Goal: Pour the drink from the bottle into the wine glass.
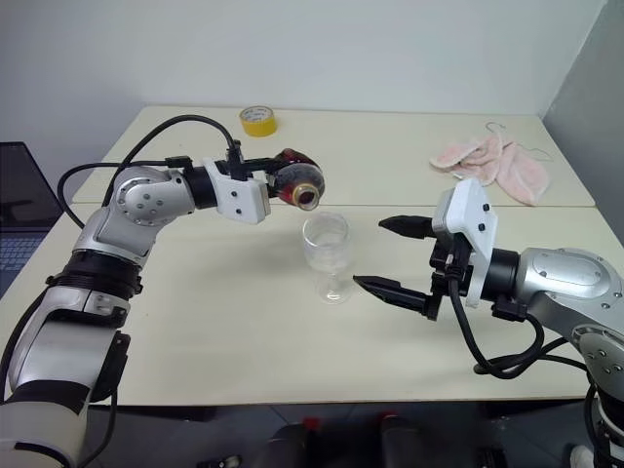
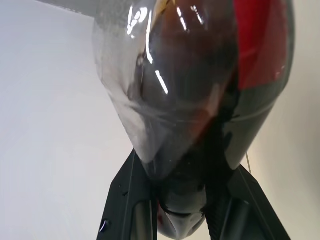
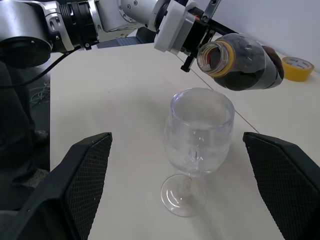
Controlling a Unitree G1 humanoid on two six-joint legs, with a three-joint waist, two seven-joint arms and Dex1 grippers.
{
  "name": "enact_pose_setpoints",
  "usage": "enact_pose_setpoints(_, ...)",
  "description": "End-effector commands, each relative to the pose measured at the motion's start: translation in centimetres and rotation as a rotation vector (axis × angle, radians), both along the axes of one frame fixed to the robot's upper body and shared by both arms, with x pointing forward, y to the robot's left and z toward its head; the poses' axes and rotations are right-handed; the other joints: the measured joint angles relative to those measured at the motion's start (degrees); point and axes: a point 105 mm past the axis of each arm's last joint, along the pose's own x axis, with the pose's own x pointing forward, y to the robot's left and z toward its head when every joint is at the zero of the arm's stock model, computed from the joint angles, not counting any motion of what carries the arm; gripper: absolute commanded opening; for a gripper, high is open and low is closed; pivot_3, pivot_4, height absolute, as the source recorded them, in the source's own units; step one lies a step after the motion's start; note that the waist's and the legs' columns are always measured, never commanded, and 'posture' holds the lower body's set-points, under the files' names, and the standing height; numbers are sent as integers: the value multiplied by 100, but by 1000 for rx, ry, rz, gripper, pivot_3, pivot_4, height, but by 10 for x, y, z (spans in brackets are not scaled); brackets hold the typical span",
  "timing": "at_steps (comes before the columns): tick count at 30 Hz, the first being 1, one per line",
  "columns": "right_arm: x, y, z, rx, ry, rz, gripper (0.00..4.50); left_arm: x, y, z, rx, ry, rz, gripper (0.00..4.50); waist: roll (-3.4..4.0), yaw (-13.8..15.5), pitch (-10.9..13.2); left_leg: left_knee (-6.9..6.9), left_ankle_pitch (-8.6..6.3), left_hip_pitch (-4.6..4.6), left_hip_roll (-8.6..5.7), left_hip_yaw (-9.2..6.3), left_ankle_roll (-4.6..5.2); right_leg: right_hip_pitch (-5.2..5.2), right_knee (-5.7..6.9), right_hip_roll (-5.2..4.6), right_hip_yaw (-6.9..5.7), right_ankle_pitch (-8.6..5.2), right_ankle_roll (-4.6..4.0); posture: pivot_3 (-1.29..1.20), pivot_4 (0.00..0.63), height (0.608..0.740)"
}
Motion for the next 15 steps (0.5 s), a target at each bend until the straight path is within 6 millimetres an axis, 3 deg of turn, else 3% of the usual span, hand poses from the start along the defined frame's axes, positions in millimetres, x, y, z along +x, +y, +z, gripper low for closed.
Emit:
enact_pose_setpoints(1,-3,4,9,11,-49,24,4500,-6,-3,28,-24,-110,-27,792,0,0,0,0,0,0,0,0,0,0,0,0,0,0,0,0,150,740)
enact_pose_setpoints(15,-3,7,7,15,-54,32,4500,-10,-4,27,7,-171,-51,791,0,0,0,1,0,0,0,0,0,0,1,0,0,0,0,0,150,740)
